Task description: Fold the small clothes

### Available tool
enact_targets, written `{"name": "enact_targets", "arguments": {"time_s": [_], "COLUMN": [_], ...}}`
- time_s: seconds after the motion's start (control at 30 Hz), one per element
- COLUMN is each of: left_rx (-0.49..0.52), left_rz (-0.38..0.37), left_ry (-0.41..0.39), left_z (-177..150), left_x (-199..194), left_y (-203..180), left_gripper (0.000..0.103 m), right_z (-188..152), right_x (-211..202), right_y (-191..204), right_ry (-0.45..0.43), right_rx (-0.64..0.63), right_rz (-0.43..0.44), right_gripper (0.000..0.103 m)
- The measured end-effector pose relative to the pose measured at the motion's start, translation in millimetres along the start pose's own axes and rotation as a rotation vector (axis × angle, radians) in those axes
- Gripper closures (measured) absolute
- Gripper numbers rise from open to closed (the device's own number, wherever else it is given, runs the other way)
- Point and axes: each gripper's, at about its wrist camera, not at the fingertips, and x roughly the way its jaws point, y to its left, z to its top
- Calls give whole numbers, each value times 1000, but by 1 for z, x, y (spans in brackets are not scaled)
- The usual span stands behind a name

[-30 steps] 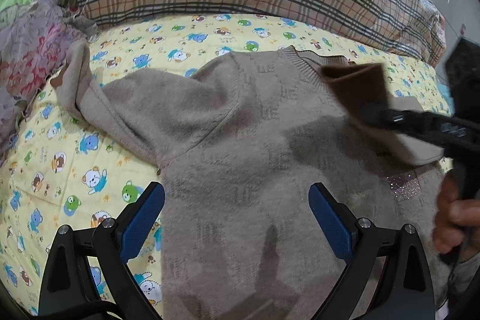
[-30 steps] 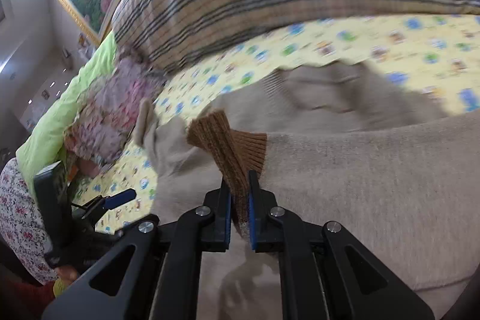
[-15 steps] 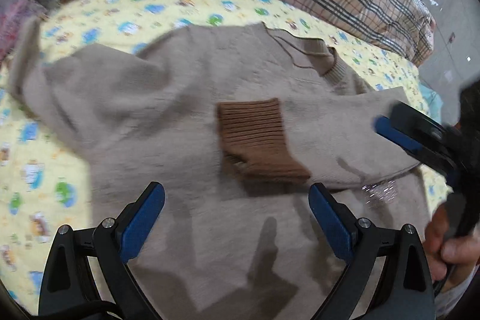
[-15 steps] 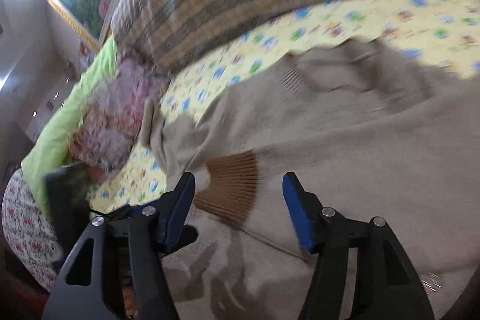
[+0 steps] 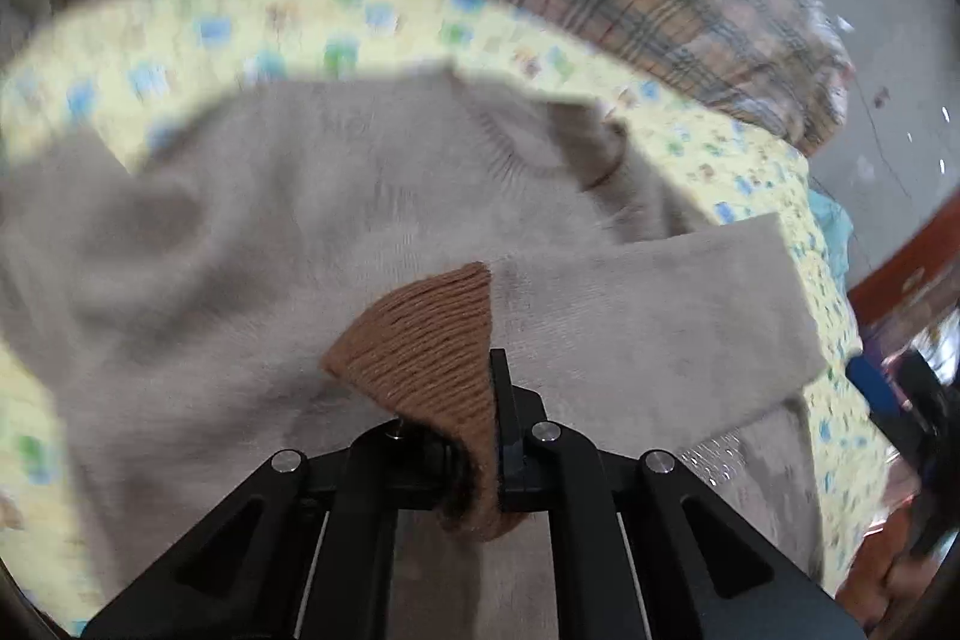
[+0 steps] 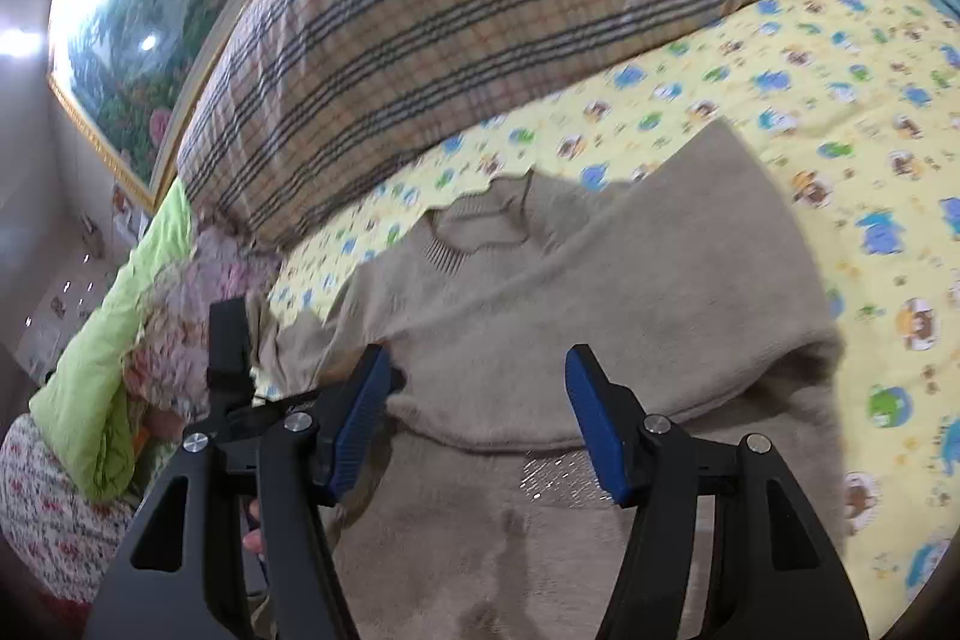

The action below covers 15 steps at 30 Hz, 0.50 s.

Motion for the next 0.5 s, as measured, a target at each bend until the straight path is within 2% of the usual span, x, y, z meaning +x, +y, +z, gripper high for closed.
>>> {"name": "enact_targets", "arguments": {"time_s": [0.07, 0.13, 0.2, 0.27, 0.5], "left_rx": [33, 45, 16, -17, 13], "left_rz": [63, 137, 176, 169, 185], "left_ry": [-113, -149, -112, -78, -71], "left_z": [0, 1, 2, -2, -14], "left_x": [-43, -57, -51, -43, -34], "left_y": [9, 26, 51, 65, 63], "left_gripper": [97, 97, 97, 97, 96], "right_z": [5, 12, 18, 25, 46], "right_x": [-11, -19, -19, -9, 58], "right_y": [-6, -18, -33, -48, -69], "right_ry": [-21, -42, -48, -28, 117], "right_rx": [-1, 3, 28, 59, 43], "right_rz": [-14, -59, -101, -127, -235], "right_gripper": [41, 40, 38, 38, 38]}}
